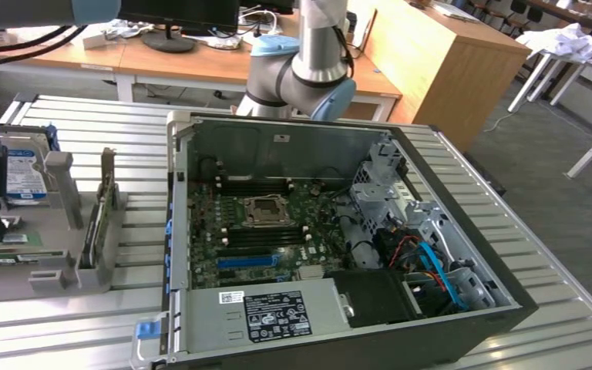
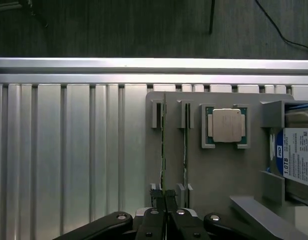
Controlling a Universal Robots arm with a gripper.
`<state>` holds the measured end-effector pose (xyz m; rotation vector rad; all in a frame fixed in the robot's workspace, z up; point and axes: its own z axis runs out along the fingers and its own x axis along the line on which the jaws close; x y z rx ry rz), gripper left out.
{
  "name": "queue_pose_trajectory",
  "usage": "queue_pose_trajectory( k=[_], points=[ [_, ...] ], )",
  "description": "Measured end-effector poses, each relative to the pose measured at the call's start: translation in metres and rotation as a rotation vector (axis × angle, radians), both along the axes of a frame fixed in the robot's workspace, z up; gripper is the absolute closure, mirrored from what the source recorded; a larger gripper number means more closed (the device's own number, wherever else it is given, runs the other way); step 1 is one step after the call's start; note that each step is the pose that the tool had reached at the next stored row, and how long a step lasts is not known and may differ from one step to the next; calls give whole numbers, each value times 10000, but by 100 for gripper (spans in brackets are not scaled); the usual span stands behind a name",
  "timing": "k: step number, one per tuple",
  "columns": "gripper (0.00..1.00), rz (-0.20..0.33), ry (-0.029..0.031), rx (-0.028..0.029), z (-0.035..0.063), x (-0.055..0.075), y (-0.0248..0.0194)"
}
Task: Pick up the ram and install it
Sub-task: 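Pick up the ram and move it above insertion slot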
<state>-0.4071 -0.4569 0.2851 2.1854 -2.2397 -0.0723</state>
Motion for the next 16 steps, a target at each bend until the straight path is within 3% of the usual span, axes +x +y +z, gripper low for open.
queue_pose_trajectory(
  k=[16],
  points=[
    [88, 0, 8, 0, 442, 0, 0]
  ],
)
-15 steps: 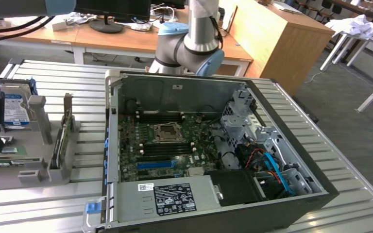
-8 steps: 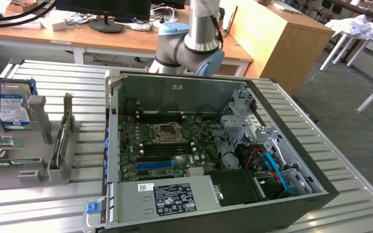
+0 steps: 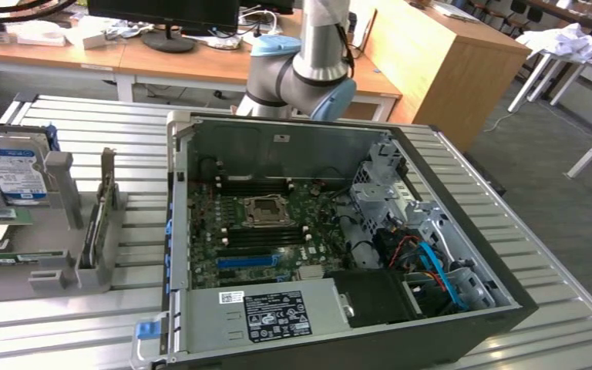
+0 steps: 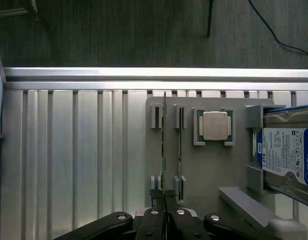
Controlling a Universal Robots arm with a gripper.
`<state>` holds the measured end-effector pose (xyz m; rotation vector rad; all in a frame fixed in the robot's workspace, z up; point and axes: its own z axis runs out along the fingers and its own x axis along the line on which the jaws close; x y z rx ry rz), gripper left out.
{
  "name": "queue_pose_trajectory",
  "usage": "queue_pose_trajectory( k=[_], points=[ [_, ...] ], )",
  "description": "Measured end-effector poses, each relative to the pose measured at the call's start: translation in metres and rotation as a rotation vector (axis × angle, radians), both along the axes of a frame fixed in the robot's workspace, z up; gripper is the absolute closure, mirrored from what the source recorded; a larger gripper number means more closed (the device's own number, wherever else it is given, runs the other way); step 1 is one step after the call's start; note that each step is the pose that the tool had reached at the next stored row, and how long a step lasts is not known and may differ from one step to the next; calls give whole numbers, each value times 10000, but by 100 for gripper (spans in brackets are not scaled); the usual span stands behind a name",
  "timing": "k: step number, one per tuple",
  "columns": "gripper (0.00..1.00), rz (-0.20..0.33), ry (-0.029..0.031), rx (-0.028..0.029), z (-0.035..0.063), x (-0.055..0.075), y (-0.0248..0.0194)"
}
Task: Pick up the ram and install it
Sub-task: 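Pick up the ram and move it above insertion slot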
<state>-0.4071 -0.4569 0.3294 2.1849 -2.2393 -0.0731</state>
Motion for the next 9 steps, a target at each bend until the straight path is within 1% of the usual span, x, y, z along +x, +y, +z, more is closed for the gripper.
queue_pose_trajectory(
  k=[9],
  points=[
    [88, 0, 3, 0, 247, 0, 0]
  ],
)
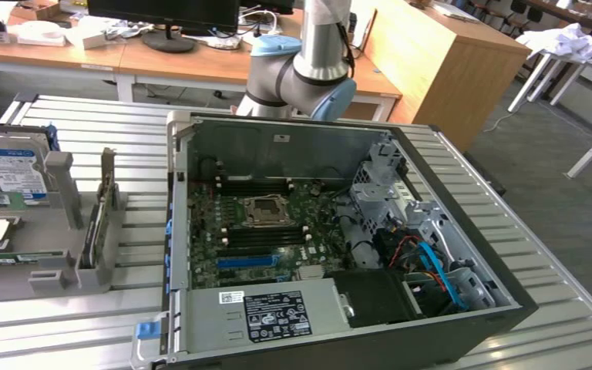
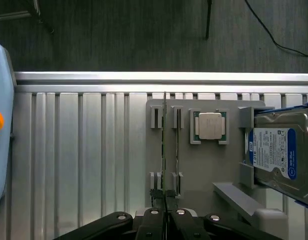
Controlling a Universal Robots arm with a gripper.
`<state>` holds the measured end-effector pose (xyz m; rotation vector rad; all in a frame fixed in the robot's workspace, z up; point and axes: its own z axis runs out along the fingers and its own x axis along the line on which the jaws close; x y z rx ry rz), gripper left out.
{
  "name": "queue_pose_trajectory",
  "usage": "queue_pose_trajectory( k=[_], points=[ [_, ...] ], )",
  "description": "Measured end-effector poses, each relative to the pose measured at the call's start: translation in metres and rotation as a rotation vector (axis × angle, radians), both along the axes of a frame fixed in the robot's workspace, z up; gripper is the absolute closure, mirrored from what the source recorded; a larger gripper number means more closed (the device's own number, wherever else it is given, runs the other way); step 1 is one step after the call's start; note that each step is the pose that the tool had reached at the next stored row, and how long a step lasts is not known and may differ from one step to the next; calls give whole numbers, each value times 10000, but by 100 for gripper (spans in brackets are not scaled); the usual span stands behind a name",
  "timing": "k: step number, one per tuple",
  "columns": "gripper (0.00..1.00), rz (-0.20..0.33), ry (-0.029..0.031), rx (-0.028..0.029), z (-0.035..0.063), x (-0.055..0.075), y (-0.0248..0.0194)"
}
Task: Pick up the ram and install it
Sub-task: 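Pick up the ram and move it above insertion slot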
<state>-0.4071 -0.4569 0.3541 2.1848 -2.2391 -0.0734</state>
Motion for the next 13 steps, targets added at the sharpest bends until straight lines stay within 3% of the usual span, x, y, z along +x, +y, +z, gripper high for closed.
queue_pose_trajectory(
  k=[10, 13],
  points=[
    [88, 0, 1, 1, 259, 0, 0],
    [88, 1, 0, 2, 270, 0, 0]
  ],
)
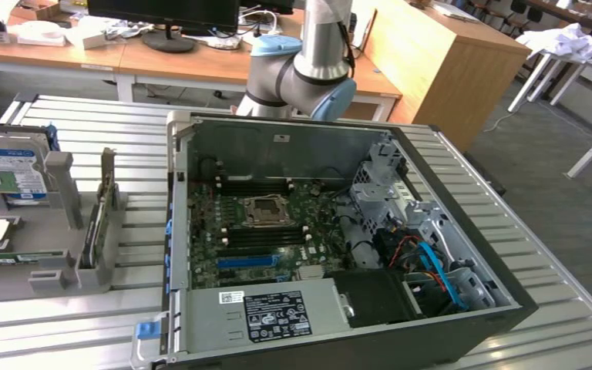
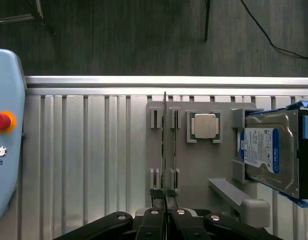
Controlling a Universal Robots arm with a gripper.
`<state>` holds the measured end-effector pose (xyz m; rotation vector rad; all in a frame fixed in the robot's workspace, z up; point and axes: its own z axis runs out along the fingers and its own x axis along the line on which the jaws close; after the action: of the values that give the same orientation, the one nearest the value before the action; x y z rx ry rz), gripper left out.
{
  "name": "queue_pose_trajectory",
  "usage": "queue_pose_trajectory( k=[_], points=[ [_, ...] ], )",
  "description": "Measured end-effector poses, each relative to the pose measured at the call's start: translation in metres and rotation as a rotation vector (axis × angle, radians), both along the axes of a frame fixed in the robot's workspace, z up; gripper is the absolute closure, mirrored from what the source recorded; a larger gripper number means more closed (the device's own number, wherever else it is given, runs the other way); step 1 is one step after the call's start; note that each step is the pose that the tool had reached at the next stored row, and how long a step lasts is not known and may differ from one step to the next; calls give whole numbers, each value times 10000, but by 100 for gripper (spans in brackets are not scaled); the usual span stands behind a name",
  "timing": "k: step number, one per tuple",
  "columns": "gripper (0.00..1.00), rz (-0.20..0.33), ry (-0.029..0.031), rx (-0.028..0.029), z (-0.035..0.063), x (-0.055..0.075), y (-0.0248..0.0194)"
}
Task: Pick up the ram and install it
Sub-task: 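Pick up the ram and move it above insertion slot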
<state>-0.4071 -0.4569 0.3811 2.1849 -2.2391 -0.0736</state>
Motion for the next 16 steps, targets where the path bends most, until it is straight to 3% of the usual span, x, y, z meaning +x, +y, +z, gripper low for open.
queue_pose_trajectory(
  k=[7, 16],
  points=[
    [88, 0, 4, -3, 7, 0, 0],
    [88, 0, 7, 0, 117, 0, 0]
  ],
)
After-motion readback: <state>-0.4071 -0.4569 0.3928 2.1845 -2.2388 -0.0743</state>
